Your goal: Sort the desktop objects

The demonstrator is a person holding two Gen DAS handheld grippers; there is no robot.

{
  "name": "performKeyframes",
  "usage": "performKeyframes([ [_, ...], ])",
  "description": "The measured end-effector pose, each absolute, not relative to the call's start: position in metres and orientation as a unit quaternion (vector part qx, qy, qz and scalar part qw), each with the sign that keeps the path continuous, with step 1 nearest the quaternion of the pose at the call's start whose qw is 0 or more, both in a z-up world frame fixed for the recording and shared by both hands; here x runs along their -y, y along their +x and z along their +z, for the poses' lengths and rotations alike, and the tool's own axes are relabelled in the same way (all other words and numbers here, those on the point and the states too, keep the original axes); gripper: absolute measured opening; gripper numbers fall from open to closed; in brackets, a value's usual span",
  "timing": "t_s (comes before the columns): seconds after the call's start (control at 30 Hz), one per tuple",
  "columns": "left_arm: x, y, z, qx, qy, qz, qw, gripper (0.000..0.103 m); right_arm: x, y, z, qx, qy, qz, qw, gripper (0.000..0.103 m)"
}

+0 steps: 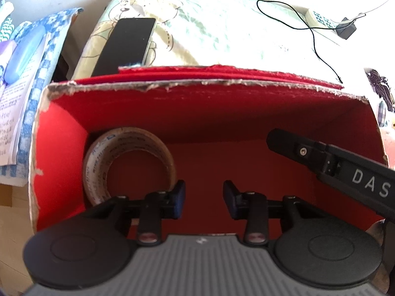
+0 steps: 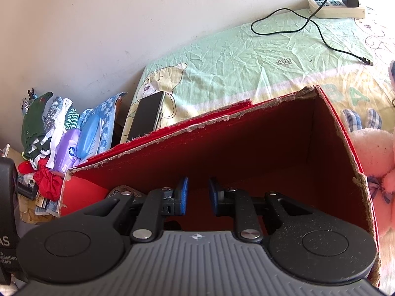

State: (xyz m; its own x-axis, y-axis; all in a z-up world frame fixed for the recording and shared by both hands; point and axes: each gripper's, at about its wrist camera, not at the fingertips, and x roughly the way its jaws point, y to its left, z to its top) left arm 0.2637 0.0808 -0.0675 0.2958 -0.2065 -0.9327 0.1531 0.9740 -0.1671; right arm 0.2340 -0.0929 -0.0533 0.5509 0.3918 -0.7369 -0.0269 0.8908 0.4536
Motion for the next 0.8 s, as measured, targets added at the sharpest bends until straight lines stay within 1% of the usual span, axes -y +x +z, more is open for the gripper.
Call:
performKeyframes([
  [0.43,-0.074,0.258,-0.066,-0.582,0.001,-0.113,0.805,0.043,0.092,0.237,-0.057,-0.475,0.197,0.112,0.85,0.023],
  [0.8,-0.068,0.254,-0.066,-0.577,0.03,-0.105,0.809,0.044,0.093,0.235,-0.055,-0.468,0.2,0.116,0.853,0.023],
])
